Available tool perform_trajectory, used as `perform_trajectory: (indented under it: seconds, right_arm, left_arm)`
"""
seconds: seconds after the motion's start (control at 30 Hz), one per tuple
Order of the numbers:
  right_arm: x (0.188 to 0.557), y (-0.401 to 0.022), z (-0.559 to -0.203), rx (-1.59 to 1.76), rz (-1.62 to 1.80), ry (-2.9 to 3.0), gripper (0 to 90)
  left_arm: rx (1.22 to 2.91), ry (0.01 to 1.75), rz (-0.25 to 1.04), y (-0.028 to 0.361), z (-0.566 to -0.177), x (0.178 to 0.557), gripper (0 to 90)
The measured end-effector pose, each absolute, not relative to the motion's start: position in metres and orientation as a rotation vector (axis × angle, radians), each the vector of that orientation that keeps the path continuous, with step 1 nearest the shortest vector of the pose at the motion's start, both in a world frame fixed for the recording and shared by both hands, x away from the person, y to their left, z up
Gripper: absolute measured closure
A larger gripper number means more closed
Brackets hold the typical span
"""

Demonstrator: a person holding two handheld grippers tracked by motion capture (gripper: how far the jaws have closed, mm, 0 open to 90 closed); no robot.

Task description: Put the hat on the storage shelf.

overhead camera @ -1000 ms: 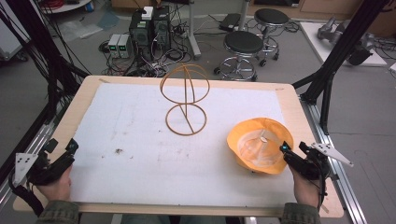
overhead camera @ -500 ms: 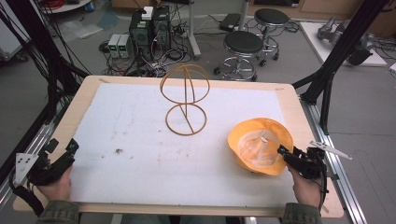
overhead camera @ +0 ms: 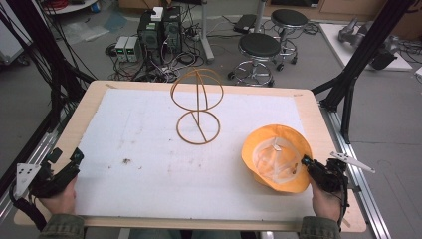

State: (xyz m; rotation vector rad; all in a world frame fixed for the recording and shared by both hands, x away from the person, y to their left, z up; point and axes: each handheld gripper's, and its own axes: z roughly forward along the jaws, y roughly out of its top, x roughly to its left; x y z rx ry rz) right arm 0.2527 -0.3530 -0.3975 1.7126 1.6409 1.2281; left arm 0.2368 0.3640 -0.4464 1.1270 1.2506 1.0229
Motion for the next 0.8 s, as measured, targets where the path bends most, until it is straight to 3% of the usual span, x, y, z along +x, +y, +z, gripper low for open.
perform_trajectory:
  seconds: [0.8]
  right_arm:
    - [0.243,-0.339,-0.389,1.497,1.293,1.548,86.4]
  left_arm:
    - [1.125,1.247,1.017,0.364,-0.446,0.237,30.4]
